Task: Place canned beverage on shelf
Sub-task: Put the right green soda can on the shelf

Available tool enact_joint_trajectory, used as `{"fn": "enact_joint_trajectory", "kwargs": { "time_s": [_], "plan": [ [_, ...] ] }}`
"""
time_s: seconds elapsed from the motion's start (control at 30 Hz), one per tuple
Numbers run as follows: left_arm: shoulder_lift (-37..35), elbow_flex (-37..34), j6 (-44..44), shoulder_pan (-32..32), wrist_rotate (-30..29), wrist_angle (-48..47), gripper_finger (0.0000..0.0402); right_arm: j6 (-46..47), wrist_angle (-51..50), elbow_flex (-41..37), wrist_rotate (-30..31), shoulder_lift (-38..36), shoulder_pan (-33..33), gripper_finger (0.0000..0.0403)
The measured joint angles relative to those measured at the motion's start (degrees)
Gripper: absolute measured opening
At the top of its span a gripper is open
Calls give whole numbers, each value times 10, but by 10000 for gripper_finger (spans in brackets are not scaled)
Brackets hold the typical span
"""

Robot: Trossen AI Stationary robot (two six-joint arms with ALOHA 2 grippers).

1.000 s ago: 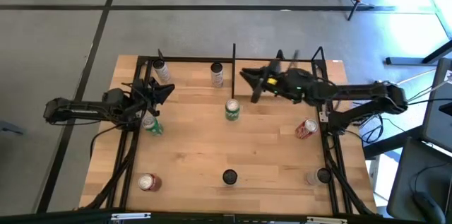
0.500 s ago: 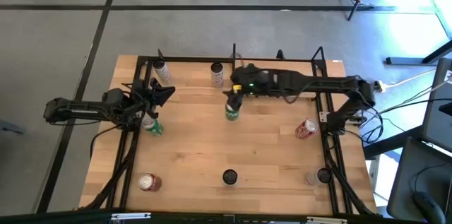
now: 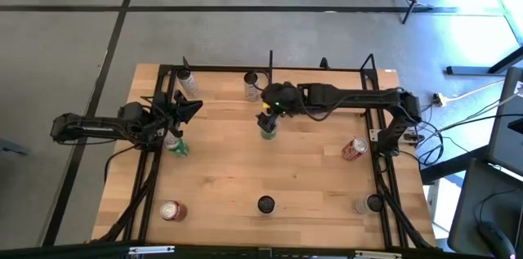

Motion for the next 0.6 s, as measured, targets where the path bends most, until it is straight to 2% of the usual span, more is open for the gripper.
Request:
{"fn": "enact_joint_trajectory", "kwargs": {
  "time_s": [0.33, 0.6],
  "plan": [
    [0, 0, 0, 0, 0, -4, 39, 78, -35, 0, -20, 61, -3, 360],
    [1, 0, 0, 0, 3, -4, 39, 81, -46, -1, -21, 86, -3, 354]
  ]
}}
